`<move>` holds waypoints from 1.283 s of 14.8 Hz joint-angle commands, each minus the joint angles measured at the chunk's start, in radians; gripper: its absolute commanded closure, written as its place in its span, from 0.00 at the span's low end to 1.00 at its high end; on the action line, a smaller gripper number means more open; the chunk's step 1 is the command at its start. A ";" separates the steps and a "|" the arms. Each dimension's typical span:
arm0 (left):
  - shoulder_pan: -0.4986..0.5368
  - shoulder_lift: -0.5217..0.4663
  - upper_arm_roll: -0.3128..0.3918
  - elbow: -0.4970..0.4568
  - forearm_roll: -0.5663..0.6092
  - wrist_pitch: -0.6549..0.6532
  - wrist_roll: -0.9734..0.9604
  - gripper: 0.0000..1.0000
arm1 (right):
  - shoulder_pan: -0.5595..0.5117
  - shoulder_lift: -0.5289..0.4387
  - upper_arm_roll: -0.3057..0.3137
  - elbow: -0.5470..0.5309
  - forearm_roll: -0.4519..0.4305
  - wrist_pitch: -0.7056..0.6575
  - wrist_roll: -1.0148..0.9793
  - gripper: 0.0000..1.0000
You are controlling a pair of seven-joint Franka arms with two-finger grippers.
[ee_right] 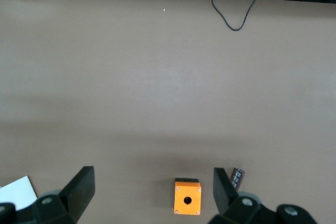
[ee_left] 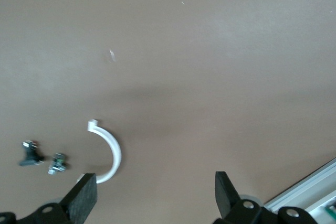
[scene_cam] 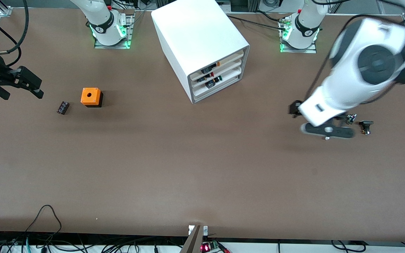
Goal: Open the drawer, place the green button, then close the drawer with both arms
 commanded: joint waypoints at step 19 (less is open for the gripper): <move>-0.150 -0.344 0.430 -0.351 -0.261 0.144 0.295 0.00 | -0.006 0.009 0.012 0.027 -0.014 -0.018 0.004 0.00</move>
